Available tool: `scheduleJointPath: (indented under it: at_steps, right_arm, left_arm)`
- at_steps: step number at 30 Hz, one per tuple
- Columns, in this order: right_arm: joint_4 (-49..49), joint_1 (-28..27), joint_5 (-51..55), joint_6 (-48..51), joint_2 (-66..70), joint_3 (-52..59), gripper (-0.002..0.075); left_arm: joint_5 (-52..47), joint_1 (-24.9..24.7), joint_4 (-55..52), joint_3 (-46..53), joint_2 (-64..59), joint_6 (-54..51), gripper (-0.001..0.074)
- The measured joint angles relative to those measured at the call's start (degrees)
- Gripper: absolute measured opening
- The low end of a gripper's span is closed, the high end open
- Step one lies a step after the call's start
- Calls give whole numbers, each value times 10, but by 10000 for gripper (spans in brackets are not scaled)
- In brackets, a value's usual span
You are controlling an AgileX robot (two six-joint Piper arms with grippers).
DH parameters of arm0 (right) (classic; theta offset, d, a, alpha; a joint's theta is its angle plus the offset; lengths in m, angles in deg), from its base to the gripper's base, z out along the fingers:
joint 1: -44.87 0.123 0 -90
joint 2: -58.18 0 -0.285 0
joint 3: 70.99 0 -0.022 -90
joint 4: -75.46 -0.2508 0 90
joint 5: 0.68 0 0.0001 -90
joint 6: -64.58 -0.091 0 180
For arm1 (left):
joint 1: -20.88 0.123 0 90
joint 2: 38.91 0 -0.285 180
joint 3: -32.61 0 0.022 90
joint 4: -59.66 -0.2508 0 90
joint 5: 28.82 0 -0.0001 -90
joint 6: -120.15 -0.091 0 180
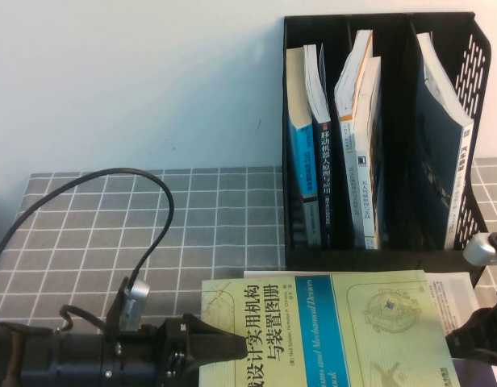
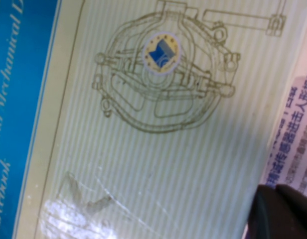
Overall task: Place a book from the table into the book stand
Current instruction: Pick up the book with your left arm
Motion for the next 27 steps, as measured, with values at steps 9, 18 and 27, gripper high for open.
scheduleJointPath:
  at_steps: [9, 18, 27]
  right_arm:
    - [-23, 35, -9, -3, 0, 0, -2]
    - [-25, 36, -16, -4, 0, 0, -2]
    - [-25, 38, -18, -4, 0, 0, -2]
  left_arm:
    - [-7, 0, 4, 0, -27, -29, 554]
    - [-6, 10, 4, 0, -28, -28, 498]
    - [-9, 52, -3, 0, -28, -14, 496]
